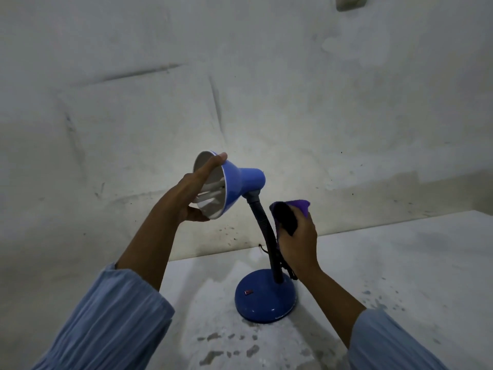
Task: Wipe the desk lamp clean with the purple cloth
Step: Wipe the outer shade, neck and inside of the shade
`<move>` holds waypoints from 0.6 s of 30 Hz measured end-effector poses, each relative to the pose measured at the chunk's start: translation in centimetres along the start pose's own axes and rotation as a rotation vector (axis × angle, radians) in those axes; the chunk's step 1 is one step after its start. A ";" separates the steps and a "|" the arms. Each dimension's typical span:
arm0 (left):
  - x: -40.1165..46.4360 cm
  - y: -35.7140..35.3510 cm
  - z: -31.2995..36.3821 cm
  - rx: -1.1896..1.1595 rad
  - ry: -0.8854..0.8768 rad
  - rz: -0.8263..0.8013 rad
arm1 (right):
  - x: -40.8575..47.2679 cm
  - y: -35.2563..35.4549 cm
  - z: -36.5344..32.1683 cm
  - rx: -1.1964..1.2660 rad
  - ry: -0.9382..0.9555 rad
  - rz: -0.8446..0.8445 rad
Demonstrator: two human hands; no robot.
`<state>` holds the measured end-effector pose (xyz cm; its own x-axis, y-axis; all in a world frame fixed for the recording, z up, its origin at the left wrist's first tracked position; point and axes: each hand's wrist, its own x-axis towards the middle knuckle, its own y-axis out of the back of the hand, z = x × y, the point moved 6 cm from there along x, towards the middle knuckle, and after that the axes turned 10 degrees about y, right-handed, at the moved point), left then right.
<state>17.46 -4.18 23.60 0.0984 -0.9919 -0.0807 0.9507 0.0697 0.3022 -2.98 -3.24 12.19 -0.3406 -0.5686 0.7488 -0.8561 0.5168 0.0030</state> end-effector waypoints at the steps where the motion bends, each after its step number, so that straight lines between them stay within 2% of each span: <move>1: -0.1 -0.1 0.1 0.000 -0.005 0.001 | 0.0 0.1 -0.7 0.062 0.006 0.045; 5: -0.4 -0.1 0.0 0.004 -0.019 0.010 | 1.0 -0.8 -3.6 0.224 0.012 0.135; 11: -0.9 -0.1 -0.3 -0.023 -0.026 0.037 | 0.1 -3.7 -7.3 0.319 0.027 0.077; 13: -0.9 0.0 -0.4 -0.019 -0.030 0.029 | -1.4 -3.4 -8.8 0.389 0.125 0.070; 15: -0.8 -0.1 -0.6 -0.010 -0.044 -0.004 | -2.9 -2.9 -10.3 0.452 0.301 0.009; 17: -0.9 -0.3 -0.5 0.017 -0.063 -0.013 | -3.7 -3.0 -11.3 0.386 0.467 -0.060; 18: -0.8 -0.4 -0.4 0.025 -0.068 -0.008 | -3.6 -3.0 -11.3 0.328 0.487 -0.060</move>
<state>17.13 -3.34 23.16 0.0693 -0.9974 -0.0186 0.9436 0.0595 0.3257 5.25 4.50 16.95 -0.1363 -0.1911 0.9721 -0.9704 0.2232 -0.0922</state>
